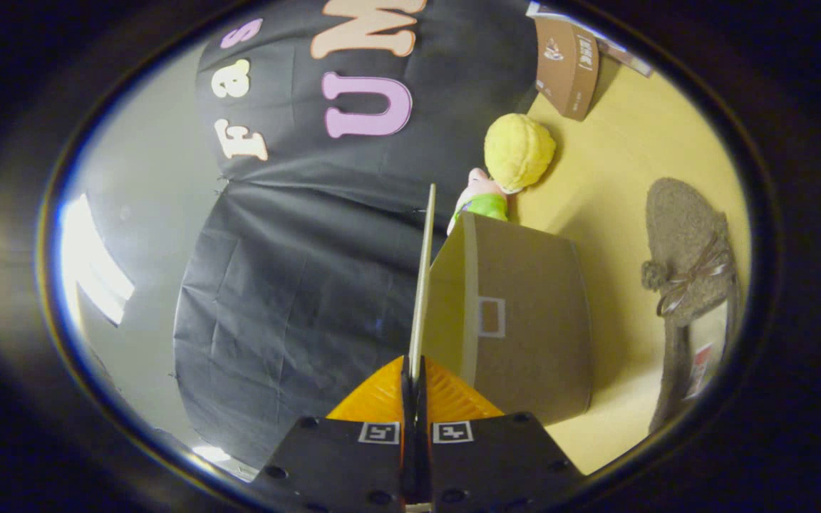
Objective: Open the storage box then place both shoes into the box .Put the left shoe in first, then the right shoe, with the right side of both shoes facing outward in a uniform manner.
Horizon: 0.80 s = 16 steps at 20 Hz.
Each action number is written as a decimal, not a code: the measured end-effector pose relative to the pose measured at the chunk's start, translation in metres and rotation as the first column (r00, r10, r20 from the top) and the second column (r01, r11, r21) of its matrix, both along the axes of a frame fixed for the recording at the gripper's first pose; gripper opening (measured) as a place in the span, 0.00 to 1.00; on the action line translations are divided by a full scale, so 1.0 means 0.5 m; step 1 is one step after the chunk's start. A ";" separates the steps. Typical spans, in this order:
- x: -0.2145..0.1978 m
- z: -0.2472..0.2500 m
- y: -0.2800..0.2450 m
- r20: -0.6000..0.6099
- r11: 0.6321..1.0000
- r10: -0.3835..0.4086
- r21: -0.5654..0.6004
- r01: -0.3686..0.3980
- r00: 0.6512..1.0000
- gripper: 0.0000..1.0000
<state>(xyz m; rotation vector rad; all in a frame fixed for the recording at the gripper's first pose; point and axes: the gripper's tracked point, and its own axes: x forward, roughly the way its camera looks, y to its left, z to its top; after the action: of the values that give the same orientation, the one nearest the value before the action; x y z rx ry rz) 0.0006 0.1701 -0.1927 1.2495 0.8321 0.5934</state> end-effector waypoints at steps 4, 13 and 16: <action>-0.002 0.052 0.015 0.052 0.999 -0.004 -0.052 0.007 0.999 0.03; 0.028 0.199 0.119 0.144 0.984 0.003 -0.178 0.023 0.990 0.03; 0.040 0.237 0.169 0.172 0.975 0.020 -0.223 0.019 0.985 0.03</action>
<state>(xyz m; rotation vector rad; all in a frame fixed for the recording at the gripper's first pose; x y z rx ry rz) 0.0204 0.2545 -0.0744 0.9777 0.7311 0.5828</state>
